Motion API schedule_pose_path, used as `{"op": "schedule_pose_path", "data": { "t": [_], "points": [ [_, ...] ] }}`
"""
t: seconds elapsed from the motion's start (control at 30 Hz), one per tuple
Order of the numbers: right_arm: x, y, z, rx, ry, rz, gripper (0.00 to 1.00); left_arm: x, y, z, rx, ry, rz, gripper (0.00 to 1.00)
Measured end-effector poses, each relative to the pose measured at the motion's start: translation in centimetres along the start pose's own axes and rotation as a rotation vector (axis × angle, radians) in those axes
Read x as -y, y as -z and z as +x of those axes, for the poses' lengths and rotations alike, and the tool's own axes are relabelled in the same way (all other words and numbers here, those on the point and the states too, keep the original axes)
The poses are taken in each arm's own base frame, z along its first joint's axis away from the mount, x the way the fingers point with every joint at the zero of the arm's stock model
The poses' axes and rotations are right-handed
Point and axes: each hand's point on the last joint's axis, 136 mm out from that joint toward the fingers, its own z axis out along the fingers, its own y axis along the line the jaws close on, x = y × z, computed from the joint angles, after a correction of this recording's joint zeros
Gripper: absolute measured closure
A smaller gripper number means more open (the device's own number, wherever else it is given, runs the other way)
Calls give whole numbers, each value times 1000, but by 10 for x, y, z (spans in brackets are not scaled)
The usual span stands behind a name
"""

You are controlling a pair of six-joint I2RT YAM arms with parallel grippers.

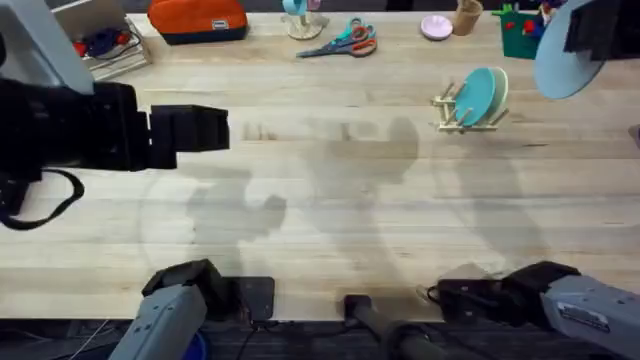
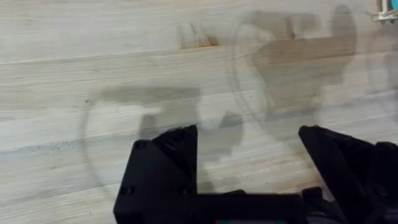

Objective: Pick up the plates from the table one by one and place each into a slot on the dish rack.

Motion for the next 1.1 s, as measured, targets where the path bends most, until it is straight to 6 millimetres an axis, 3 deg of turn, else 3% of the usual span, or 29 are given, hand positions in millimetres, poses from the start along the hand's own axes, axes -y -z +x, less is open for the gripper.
{"op": "schedule_pose_path", "data": {
  "t": [1.1],
  "points": [
    [2,-1,0,-2,20,5,971,0,0,0,0,0,0,7]
  ]
}}
